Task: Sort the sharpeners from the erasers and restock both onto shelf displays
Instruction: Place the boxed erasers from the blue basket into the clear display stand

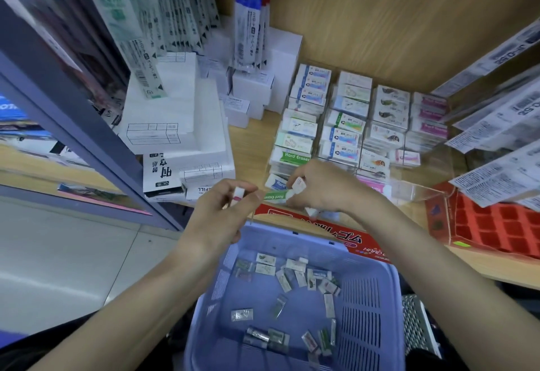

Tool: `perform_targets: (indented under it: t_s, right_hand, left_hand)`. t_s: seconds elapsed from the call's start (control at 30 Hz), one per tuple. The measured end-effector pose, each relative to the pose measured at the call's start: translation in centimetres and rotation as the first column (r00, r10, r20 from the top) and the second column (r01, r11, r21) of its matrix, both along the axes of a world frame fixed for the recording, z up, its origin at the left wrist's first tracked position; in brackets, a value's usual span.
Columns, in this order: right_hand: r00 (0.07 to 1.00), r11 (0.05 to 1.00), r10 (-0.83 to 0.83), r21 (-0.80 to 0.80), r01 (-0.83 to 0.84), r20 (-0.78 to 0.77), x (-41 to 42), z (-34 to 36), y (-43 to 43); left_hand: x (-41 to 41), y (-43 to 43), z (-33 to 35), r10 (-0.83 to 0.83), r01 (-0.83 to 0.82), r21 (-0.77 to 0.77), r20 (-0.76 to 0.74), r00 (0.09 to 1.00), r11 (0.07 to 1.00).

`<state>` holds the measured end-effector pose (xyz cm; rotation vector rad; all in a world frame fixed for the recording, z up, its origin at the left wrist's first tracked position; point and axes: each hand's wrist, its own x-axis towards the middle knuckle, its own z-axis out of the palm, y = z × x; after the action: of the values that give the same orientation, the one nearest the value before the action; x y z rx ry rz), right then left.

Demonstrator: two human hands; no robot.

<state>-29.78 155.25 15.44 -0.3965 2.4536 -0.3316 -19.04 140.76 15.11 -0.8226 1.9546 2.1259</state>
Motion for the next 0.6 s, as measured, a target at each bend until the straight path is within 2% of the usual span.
perform_targets:
  t_s: [0.13, 0.23, 0.3, 0.33, 0.4, 0.43, 0.53, 0.6]
  right_hand:
    - [0.999, 0.995, 0.047, -0.083, -0.047, 0.000, 0.3, 0.3, 1.3]
    - [0.996, 0.951, -0.060, -0.308, 0.036, -0.069, 2.3, 1.1, 3.3]
    - [0.976, 0.835, -0.209, -0.508, 0.210, 0.061, 3.8, 1.5, 4.6]
    - [0.942, 0.733, -0.273, -0.592, 0.336, 0.196, 4.4, 1.9, 4.9]
    - [0.838, 0.505, -0.292, -0.670, 0.544, 0.461, 5.3, 2.6, 5.3]
    - [0.811, 0.429, -0.261, -0.689, 0.584, 0.524, 5.5, 2.8, 5.4]
    - [0.800, 0.306, -0.203, -0.739, 0.600, 0.565, 5.9, 3.2, 6.0]
    - [0.814, 0.272, -0.214, -0.768, 0.580, 0.539, 6.0, 3.3, 6.4]
  left_hand:
    - [0.0, 0.1, 0.3, 0.013, -0.014, 0.039, 0.022, 1.000, 0.999]
    - [-0.6, 0.4, 0.3, 0.089, -0.107, 0.191, 0.098, 0.991, 0.976]
    - [-1.1, 0.6, 0.3, 0.136, -0.166, 0.324, 0.112, 0.984, 0.931]
    - [-1.2, 0.7, 0.4, 0.146, -0.173, 0.358, 0.101, 0.984, 0.917]
    - [-1.3, 1.1, 0.7, 0.120, -0.130, 0.361, 0.053, 0.991, 0.923]
    - [-1.2, 1.5, 1.0, 0.095, -0.098, 0.351, 0.027, 0.995, 0.931]
    - [-1.4, 2.4, 1.3, 0.027, -0.024, 0.280, -0.009, 1.000, 0.960]
    - [-1.7, 2.8, 1.3, -0.085, 0.089, 0.107, -0.041, 0.996, 0.990]
